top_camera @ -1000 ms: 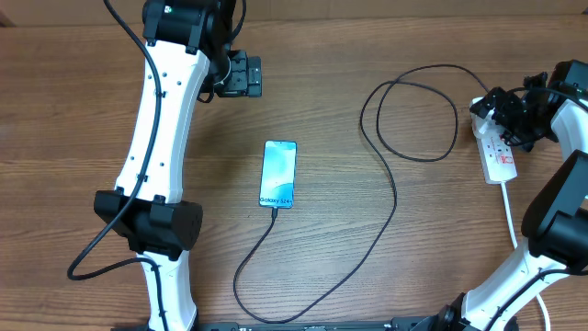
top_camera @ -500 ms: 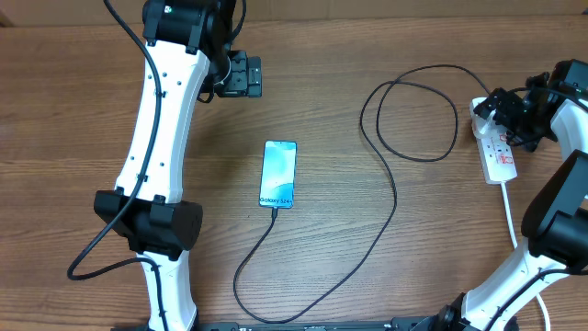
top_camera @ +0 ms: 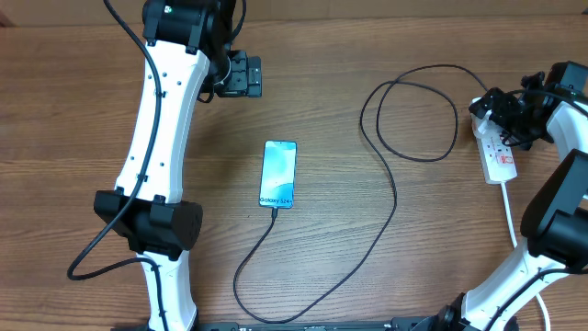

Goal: Plug charger to phone and switch on socket

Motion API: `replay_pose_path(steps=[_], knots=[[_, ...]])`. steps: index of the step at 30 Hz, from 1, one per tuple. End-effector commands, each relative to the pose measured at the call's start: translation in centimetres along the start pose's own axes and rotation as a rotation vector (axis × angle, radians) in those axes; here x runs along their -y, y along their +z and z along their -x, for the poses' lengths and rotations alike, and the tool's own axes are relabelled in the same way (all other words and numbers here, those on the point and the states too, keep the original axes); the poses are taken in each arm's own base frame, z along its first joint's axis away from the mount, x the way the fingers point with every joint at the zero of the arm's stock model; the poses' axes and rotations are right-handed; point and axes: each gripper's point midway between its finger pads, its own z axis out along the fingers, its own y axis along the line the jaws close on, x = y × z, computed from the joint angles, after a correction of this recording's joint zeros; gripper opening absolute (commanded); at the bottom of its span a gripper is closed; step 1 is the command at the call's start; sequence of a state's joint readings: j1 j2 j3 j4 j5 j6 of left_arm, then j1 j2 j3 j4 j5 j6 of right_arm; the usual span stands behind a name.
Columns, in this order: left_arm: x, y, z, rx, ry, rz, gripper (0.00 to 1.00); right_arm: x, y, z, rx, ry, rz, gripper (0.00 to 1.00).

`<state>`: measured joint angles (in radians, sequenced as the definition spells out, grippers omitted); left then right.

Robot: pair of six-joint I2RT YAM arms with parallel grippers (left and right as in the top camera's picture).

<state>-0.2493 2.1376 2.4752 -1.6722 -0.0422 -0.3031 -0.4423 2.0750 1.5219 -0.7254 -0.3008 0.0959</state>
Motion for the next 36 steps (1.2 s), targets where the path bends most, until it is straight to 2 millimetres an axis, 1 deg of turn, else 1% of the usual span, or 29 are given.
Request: replay_pose_path(steps=[1, 4, 7, 12, 18, 25, 31, 36], knots=[[0.1, -1.0, 0.2, 0.032, 0.024, -0.001, 1.00, 0.9, 1.0, -1.0, -0.027, -0.003, -0.054, 1.00], [0.1, -1.0, 0.2, 0.032, 0.024, -0.001, 1.00, 1.0, 1.0, -0.6, -0.011, -0.008, -0.056, 1.00], [0.1, -1.0, 0.2, 0.032, 0.024, -0.001, 1.00, 0.5, 1.0, -0.5, -0.007, -0.010, -0.030, 1.00], [0.1, -1.0, 0.2, 0.032, 0.024, -0.001, 1.00, 0.5, 1.0, -0.7, -0.017, -0.014, -0.031, 1.00], [0.1, -1.0, 0.2, 0.032, 0.024, -0.001, 1.00, 0.7, 1.0, -1.7, -0.056, -0.002, -0.037, 1.00], [0.1, -1.0, 0.2, 0.032, 0.024, -0.001, 1.00, 0.8, 1.1, -2.2, -0.070, 0.002, -0.038, 1.00], [0.1, -1.0, 0.2, 0.032, 0.024, -0.001, 1.00, 0.2, 1.2, -2.0, -0.063, -0.001, -0.007, 1.00], [0.1, -1.0, 0.2, 0.032, 0.024, -0.001, 1.00, -0.4, 1.2, -2.2, -0.074, 0.002, 0.029, 1.00]])
